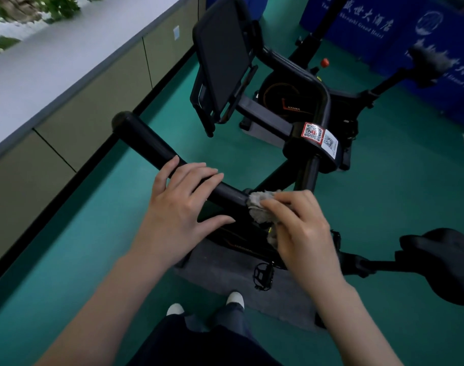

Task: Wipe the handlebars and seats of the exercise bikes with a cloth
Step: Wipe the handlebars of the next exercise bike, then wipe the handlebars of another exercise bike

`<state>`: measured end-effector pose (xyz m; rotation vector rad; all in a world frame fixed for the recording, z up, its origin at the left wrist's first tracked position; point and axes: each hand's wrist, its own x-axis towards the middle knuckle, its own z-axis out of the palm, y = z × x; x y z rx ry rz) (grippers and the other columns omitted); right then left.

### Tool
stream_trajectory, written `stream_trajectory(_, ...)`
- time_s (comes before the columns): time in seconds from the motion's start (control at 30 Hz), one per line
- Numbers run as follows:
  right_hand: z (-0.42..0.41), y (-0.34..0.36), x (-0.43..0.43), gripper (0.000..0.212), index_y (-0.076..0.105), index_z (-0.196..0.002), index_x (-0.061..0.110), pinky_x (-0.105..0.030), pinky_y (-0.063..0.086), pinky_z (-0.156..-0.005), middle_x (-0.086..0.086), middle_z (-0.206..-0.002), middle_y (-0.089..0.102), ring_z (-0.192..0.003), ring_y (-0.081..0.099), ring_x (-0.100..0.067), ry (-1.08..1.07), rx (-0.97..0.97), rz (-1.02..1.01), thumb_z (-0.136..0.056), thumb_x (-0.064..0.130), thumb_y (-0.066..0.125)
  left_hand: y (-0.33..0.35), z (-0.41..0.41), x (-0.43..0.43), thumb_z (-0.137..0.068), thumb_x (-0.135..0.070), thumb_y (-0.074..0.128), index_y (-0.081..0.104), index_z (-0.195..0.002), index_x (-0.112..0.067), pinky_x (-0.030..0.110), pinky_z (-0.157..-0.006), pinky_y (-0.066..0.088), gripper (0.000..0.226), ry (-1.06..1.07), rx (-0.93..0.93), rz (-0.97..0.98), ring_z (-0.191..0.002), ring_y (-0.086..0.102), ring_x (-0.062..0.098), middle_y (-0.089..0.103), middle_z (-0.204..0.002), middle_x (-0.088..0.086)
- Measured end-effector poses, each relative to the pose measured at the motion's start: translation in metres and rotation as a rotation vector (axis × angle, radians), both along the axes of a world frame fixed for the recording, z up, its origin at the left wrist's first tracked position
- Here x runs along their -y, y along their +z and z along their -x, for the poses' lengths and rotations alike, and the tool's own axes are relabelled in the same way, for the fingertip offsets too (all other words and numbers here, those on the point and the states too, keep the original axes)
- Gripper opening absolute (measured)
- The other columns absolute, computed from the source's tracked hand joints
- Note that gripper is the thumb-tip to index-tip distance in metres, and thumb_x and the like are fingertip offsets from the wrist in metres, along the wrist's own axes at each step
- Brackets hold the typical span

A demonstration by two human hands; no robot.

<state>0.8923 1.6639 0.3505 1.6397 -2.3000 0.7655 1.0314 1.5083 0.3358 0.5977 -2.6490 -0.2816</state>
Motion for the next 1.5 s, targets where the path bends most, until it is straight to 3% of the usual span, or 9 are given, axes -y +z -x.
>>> stream_trajectory(0.2, 0.036, -0.003, -0.021, 0.027, 0.069, -0.1, -0.003, -0.013, 0.042, -0.073, -0.016, -0.093, 0.061, -0.077, 0.059, -0.027, -0.257, 0.115, 0.123, -0.081, -0.013, 0.054, 0.0, 0.002, -0.003, -0.078, -0.061, 0.055, 0.062, -0.121, -0.012, 0.043, -0.115, 0.016, 0.065, 0.004, -0.016, -0.005, -0.118, 0.052, 0.019, 0.061, -0.118, -0.001)
stream_trajectory(0.3, 0.055, -0.003, -0.02, 0.027, 0.07, -0.101, 0.0, -0.009, 0.041, -0.077, -0.009, -0.094, 0.062, -0.081, 0.057, -0.015, -0.418, 0.209, 0.275, -0.081, -0.012, 0.057, 0.0, 0.005, -0.007, -0.079, -0.061, 0.054, 0.061, -0.121, -0.013, 0.046, -0.115, 0.016, 0.064, -0.007, -0.009, 0.01, -0.118, 0.052, 0.02, 0.061, -0.119, -0.001)
stream_trajectory(0.47, 0.088, 0.0, -0.015, 0.025, 0.069, -0.103, 0.001, 0.0, 0.034, -0.078, -0.009, -0.094, 0.063, -0.085, 0.054, -0.009, -0.447, 0.311, 0.366, -0.084, -0.008, 0.055, -0.001, 0.013, -0.023, -0.08, -0.061, 0.053, 0.06, -0.123, -0.012, 0.047, -0.115, 0.016, 0.066, 0.026, 0.014, 0.016, -0.12, 0.052, 0.021, 0.06, -0.121, 0.001)
stream_trajectory(0.6, 0.104, 0.001, -0.014, 0.026, 0.07, -0.102, 0.001, 0.0, 0.034, -0.08, -0.011, -0.096, 0.065, -0.087, 0.055, -0.008, -0.309, 0.332, 0.319, -0.082, -0.009, 0.057, -0.002, 0.024, -0.043, -0.081, -0.061, 0.053, 0.06, -0.123, -0.013, 0.048, -0.115, 0.018, 0.065, 0.105, 0.022, 0.027, -0.12, 0.052, 0.019, 0.06, -0.122, 0.001)
stream_trajectory(0.77, 0.106, 0.006, -0.012, 0.026, 0.07, -0.099, 0.003, -0.001, 0.035, -0.079, 0.002, -0.092, 0.061, -0.087, 0.053, 0.002, -0.045, 0.418, 0.302, -0.08, -0.011, 0.059, -0.002, 0.037, -0.076, -0.081, -0.06, 0.055, 0.061, -0.122, -0.012, 0.05, -0.112, 0.023, 0.063, 0.281, 0.01, 0.047, -0.12, 0.052, 0.02, 0.06, -0.122, 0.001)
stream_trajectory(0.97, 0.087, 0.011, -0.007, 0.024, 0.069, -0.1, 0.002, -0.012, 0.044, -0.081, -0.006, -0.096, 0.065, -0.088, 0.058, -0.003, 0.315, 0.539, 0.231, -0.082, -0.01, 0.059, 0.003, 0.03, -0.124, -0.082, -0.058, 0.054, 0.061, -0.121, -0.01, 0.046, -0.11, 0.028, 0.063, 0.542, 0.022, -0.002, -0.119, 0.052, 0.023, 0.058, -0.128, 0.004)
stream_trajectory(1.17, 0.047, 0.011, -0.006, 0.025, 0.068, -0.1, 0.005, -0.006, 0.039, -0.081, -0.001, -0.093, 0.062, -0.086, 0.057, 0.003, 0.602, 0.631, 0.169, -0.081, -0.007, 0.057, 0.009, -0.011, -0.179, -0.083, -0.061, 0.044, 0.058, -0.126, -0.009, 0.036, -0.106, 0.031, 0.069, 0.799, 0.115, -0.154, -0.123, 0.049, 0.024, 0.054, -0.133, 0.003)
stream_trajectory(1.33, -0.004, 0.004, -0.008, 0.026, 0.068, -0.099, 0.006, -0.007, 0.04, -0.082, -0.001, -0.093, 0.063, -0.087, 0.057, -0.002, 0.802, 0.689, 0.07, -0.08, -0.009, 0.058, 0.004, -0.061, -0.223, -0.082, -0.063, 0.04, 0.057, -0.128, -0.009, 0.04, -0.105, 0.036, 0.073, 1.042, 0.166, -0.241, -0.122, 0.051, 0.024, 0.054, -0.135, 0.004)
stream_trajectory(1.5, -0.072, 0.0, -0.022, 0.029, 0.069, -0.097, 0.004, -0.005, 0.039, -0.08, -0.003, -0.091, 0.063, -0.085, 0.054, 0.0, 1.029, 0.71, -0.061, -0.076, -0.012, 0.056, -0.005, -0.117, -0.278, -0.081, -0.071, 0.031, 0.048, -0.137, -0.015, 0.037, -0.114, 0.024, 0.081, 1.306, 0.179, -0.327, -0.134, 0.04, 0.019, 0.044, -0.145, 0.0)
